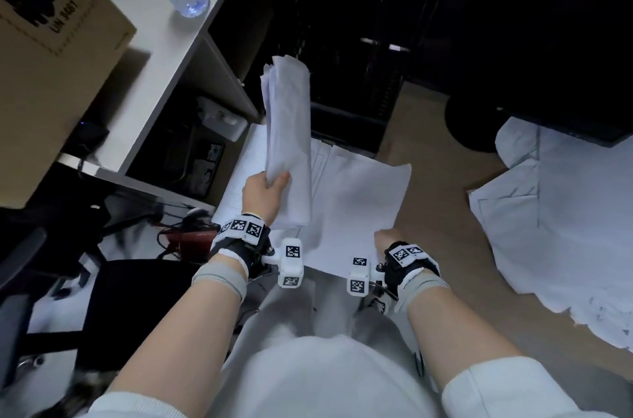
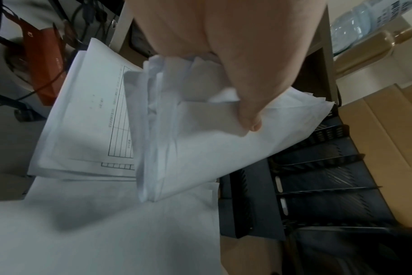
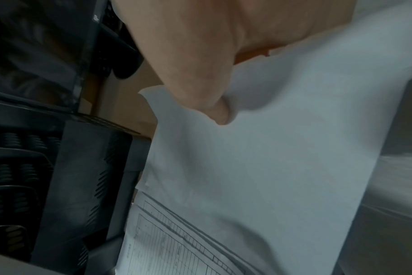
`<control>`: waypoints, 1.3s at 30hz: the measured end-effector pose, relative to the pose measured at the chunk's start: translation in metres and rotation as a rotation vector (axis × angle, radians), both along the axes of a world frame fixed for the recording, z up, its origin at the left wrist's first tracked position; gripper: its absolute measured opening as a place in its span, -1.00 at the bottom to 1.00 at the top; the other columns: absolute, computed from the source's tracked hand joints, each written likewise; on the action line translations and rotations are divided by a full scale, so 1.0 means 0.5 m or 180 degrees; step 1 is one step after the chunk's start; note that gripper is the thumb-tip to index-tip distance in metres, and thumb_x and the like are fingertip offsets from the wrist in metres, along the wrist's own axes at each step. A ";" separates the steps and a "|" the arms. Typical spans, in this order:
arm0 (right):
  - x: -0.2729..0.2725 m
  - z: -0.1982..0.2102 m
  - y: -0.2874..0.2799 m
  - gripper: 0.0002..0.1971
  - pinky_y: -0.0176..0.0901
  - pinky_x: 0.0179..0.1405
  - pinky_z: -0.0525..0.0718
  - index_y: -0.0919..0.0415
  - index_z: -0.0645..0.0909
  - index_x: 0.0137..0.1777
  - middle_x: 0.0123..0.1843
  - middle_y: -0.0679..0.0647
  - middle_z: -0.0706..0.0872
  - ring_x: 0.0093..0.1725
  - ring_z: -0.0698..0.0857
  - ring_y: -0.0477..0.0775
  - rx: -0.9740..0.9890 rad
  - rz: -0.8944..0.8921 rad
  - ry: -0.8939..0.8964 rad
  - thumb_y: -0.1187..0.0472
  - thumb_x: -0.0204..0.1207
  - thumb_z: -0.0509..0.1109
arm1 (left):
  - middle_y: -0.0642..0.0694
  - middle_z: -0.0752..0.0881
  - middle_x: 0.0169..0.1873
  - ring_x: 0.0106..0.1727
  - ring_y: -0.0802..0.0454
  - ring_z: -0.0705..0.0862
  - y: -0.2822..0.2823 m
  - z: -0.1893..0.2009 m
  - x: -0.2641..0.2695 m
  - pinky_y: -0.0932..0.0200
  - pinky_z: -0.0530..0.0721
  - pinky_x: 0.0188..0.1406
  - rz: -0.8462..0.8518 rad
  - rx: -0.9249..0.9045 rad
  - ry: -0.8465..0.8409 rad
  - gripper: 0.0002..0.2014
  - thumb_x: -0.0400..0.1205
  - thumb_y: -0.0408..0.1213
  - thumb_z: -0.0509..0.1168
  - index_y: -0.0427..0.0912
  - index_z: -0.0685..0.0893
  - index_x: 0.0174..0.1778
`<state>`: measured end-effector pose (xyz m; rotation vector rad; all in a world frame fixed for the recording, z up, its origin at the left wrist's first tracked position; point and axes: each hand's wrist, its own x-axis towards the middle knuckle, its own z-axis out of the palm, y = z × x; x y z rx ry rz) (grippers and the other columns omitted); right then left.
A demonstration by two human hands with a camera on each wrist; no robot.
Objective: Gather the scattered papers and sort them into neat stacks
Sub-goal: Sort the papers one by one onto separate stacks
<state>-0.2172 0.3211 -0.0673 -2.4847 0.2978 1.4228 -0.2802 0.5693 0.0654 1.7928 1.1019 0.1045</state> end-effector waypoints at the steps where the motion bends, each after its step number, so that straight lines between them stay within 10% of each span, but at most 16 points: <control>1: -0.001 0.024 0.017 -0.66 0.01 0.32 0.61 0.39 0.58 0.31 0.30 0.27 0.69 0.29 0.69 0.27 0.0130 -0.0165 -0.0120 0.26 0.58 0.38 | -0.36 0.72 -0.29 -0.25 -0.20 0.70 0.012 -0.015 0.000 -0.33 0.72 -0.09 -0.0052 -0.0049 -0.0002 -0.29 0.41 0.26 0.44 -0.49 0.67 -0.14; 6: 0.019 0.111 0.064 -0.63 -0.11 0.18 0.55 0.38 0.56 0.39 0.24 0.25 0.67 0.24 0.66 0.25 0.0352 -0.0900 0.0043 0.19 0.66 0.29 | -0.38 0.71 -0.30 -0.29 -0.26 0.70 0.041 -0.043 -0.002 -0.30 0.73 -0.16 -0.0298 -0.0231 0.0072 -0.19 0.34 0.33 0.42 -0.53 0.67 -0.10; 9: 0.020 0.093 0.066 -0.38 0.06 0.12 0.72 0.34 0.58 0.22 0.02 0.18 0.68 -0.05 0.72 0.25 0.0241 -0.1351 -0.0026 -0.12 0.29 0.38 | -0.34 0.71 -0.31 -0.28 -0.24 0.71 0.034 -0.035 0.004 -0.29 0.73 -0.15 -0.0396 -0.0370 0.0086 -0.29 0.38 0.28 0.42 -0.47 0.69 -0.14; 12: 0.031 0.130 0.056 -0.08 0.11 0.30 0.58 0.34 0.37 0.55 0.42 0.28 0.54 0.33 0.62 0.34 0.0276 -0.1419 -0.0195 -0.22 0.27 0.42 | -0.24 0.82 -0.22 -0.15 -0.21 0.80 0.012 -0.019 0.017 -0.26 0.75 -0.02 -0.0422 -0.0556 0.0030 -0.46 0.45 0.15 0.43 -0.37 0.75 -0.13; 21: 0.076 0.323 0.068 -0.35 -0.01 0.20 0.73 -0.09 0.42 0.60 0.40 -0.11 0.66 0.29 0.70 -0.04 0.2943 -0.1474 -0.0145 0.14 0.52 0.52 | -0.30 0.85 -0.03 0.08 -0.30 0.82 -0.125 0.035 0.050 -0.24 0.71 0.27 -0.0709 -0.1439 -0.0304 -0.36 0.58 0.27 0.26 -0.33 0.78 0.06; 27: 0.062 0.374 0.001 -0.43 -0.45 -0.23 0.63 -0.16 0.32 0.47 0.22 -0.22 0.65 0.09 0.68 -0.31 0.3052 -0.1139 0.0128 0.09 0.55 0.52 | -0.24 0.84 -0.07 0.00 -0.21 0.81 -0.200 0.061 0.037 0.00 0.73 0.05 -0.0911 -0.1426 -0.0407 -0.66 0.81 -0.06 0.20 -0.26 0.74 0.04; 31: 0.056 0.371 -0.009 -0.42 -0.02 0.17 0.71 0.03 0.41 0.40 0.25 -0.06 0.71 0.20 0.70 -0.03 0.2735 -0.1133 0.0067 0.09 0.46 0.60 | -0.31 0.82 0.01 0.01 -0.26 0.80 -0.219 0.069 0.020 -0.14 0.77 0.08 -0.1135 -0.1130 -0.0363 -0.82 0.78 -0.30 0.27 -0.30 0.75 0.10; 35: 0.053 0.345 -0.006 -0.81 -0.10 -0.22 0.71 0.27 0.55 0.17 -0.06 0.11 0.71 -0.10 0.72 0.13 0.2291 -0.1421 -0.0325 0.30 0.58 0.31 | -0.36 0.82 0.02 0.01 -0.21 0.79 -0.212 0.077 0.004 -0.19 0.76 0.17 -0.1025 -0.0969 -0.0330 -0.83 0.78 -0.35 0.27 -0.33 0.74 0.12; 39: 0.052 0.308 -0.012 -0.88 -0.11 -0.13 0.46 0.30 0.50 -0.12 -0.20 0.16 0.54 -0.14 0.53 0.18 0.1498 -0.1313 -0.0727 0.27 0.60 0.20 | -0.34 0.83 -0.02 0.06 -0.31 0.80 -0.171 0.071 -0.007 -0.29 0.74 0.20 -0.0689 -0.0786 -0.0312 -0.78 0.69 -0.16 0.35 -0.27 0.76 0.01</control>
